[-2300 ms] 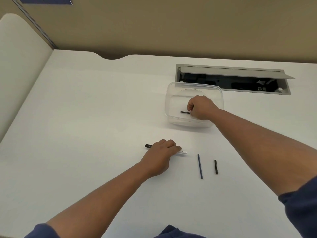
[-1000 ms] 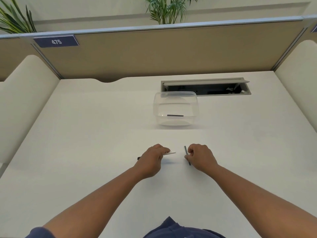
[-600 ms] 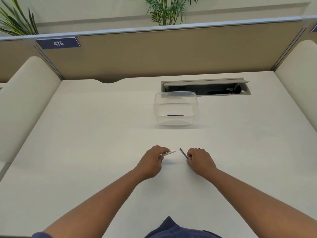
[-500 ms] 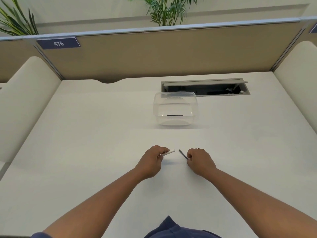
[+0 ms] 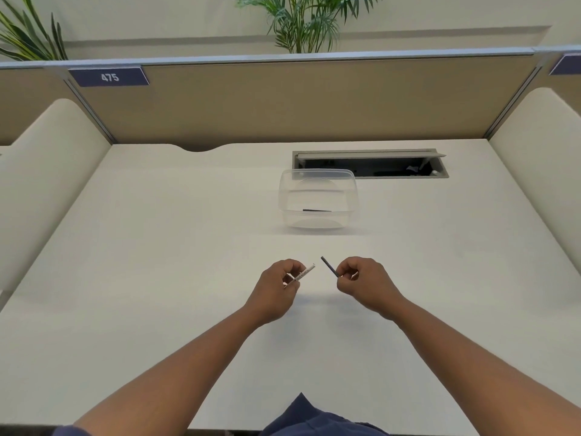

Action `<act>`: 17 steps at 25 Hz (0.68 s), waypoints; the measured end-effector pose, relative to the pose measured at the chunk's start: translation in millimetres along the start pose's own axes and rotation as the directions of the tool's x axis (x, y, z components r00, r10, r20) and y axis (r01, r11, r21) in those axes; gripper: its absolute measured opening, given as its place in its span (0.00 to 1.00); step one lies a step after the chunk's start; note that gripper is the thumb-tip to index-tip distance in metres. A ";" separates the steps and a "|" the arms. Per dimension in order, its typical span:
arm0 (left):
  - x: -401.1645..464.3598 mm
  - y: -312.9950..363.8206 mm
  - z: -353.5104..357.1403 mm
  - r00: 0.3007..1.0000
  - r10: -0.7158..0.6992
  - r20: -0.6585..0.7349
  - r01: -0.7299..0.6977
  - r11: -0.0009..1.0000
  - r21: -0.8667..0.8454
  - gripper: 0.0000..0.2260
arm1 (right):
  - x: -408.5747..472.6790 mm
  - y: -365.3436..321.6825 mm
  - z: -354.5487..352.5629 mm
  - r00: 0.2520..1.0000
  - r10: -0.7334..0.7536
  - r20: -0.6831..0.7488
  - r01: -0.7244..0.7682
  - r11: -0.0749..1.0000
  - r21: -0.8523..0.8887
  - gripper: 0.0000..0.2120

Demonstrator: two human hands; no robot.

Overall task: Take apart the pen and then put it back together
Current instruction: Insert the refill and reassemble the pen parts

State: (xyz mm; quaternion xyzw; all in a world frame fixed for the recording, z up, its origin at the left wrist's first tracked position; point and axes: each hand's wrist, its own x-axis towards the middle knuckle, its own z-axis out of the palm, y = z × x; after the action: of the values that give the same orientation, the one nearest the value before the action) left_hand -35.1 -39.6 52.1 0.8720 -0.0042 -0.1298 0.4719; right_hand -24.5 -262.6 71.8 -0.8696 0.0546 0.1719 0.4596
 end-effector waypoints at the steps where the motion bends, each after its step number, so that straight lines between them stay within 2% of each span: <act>1: -1.0 1.0 -0.2 1.000 0.002 -0.007 -0.002 1.000 -0.007 0.12 | -2.1 -2.6 -1.4 1.000 -0.019 0.000 0.019 1.000 -0.002 0.05; 11: -11.6 2.3 -6.1 0.999 0.007 -0.031 -0.007 1.000 -0.007 0.13 | -12.7 -6.3 -3.3 0.982 -0.188 -0.009 0.183 0.965 -0.190 0.08; 17: -19.0 1.4 -7.3 0.999 0.029 -0.016 -0.029 0.999 0.019 0.14 | -19.3 -7.1 -4.8 0.975 -0.221 0.006 0.216 0.945 -0.247 0.09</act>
State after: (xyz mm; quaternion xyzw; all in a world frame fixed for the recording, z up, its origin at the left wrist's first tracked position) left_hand -51.6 -31.9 61.2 0.8772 -0.0142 -0.1157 0.4657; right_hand -39.6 -263.7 86.6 -0.9223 -0.0590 0.1160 0.3639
